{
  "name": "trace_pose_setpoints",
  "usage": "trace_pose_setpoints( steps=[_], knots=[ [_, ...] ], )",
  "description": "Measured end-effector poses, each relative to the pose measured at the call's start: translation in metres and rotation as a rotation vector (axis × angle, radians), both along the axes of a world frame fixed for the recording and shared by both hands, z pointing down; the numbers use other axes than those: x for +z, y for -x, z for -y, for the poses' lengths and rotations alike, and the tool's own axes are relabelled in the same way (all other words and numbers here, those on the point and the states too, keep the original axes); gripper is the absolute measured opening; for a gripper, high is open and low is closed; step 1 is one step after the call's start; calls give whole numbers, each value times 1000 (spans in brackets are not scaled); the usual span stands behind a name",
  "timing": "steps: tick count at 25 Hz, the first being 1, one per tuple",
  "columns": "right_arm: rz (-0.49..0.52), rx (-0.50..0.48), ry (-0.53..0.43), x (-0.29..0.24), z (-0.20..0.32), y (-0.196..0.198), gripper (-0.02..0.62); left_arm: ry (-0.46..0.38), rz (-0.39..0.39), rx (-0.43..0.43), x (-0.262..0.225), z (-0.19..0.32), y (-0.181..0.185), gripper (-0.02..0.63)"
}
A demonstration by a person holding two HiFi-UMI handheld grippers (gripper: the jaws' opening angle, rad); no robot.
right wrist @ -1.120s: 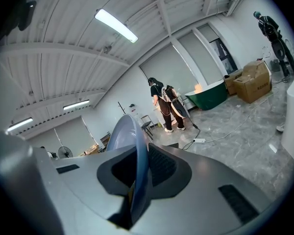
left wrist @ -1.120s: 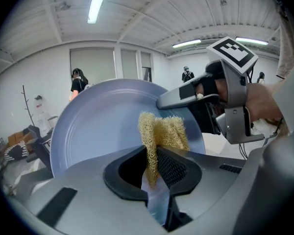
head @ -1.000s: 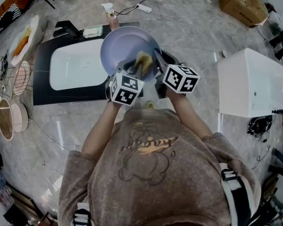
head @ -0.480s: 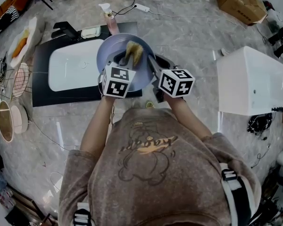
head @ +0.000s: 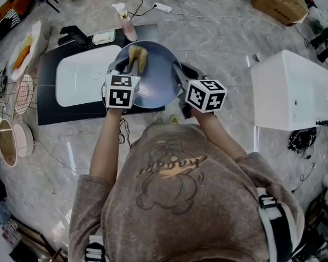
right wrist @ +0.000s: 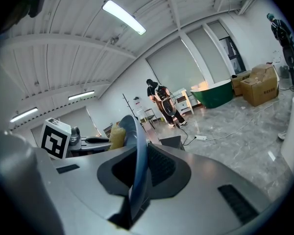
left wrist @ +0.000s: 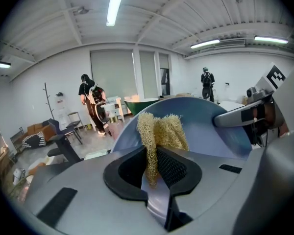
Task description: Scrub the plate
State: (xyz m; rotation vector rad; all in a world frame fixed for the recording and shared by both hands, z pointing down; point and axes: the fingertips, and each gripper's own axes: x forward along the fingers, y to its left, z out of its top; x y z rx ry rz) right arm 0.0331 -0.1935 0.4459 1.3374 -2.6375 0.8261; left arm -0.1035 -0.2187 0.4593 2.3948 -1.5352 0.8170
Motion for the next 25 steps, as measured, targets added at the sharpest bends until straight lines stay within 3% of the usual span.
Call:
trace_pose_setpoints(
  steps=[11,25],
  knots=[
    [15,76,-12,-9,12,-20,31,53,75,-1,26,-19,23,64],
    [54,155,-33,-18,23,-28,34,115,136,162,60,-63,-20,64]
  ],
)
